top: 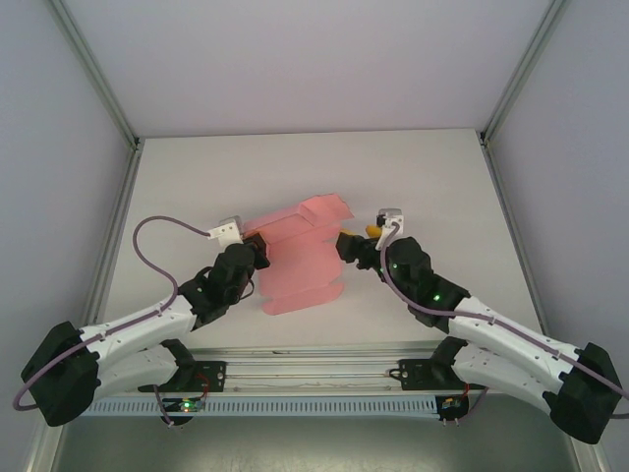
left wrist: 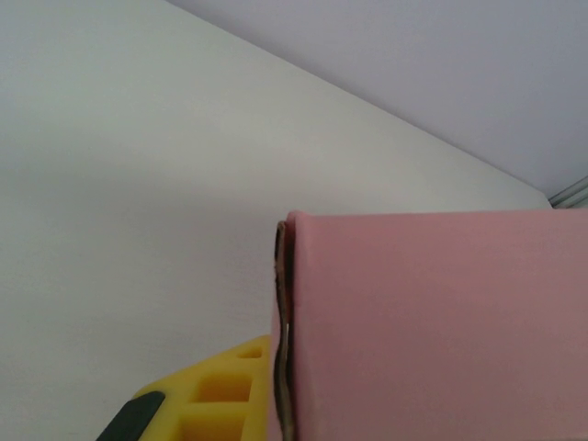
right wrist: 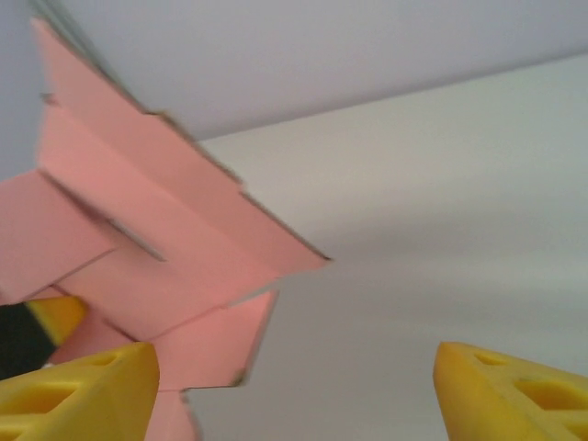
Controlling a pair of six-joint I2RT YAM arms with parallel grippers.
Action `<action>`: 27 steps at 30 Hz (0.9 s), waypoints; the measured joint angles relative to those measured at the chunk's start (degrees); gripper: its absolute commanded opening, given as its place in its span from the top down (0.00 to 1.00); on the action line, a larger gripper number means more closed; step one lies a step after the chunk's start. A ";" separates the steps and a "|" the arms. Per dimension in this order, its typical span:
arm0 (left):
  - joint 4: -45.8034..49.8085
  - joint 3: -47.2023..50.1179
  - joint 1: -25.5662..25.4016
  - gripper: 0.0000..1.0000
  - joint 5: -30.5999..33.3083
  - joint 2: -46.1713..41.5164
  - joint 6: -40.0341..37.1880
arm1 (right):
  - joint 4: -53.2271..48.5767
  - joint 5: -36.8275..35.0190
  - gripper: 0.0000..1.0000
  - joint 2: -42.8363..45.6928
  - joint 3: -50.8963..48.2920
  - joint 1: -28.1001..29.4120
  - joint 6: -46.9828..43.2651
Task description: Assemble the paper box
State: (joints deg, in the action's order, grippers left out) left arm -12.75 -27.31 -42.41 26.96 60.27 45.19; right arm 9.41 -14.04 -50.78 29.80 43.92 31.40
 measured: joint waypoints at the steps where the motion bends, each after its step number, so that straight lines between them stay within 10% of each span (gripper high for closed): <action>1: 0.09 0.00 0.00 1.00 -0.13 0.17 -0.13 | -0.92 0.04 0.19 0.00 -0.11 -1.01 0.24; 27: 0.33 0.00 0.00 1.00 -2.80 0.28 -1.46 | 4.70 13.31 0.02 -5.22 -6.73 -10.08 -1.64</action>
State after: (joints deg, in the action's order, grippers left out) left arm -12.43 -27.31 -42.41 24.16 60.55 43.72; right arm 14.11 -0.73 -56.01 23.07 33.85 29.76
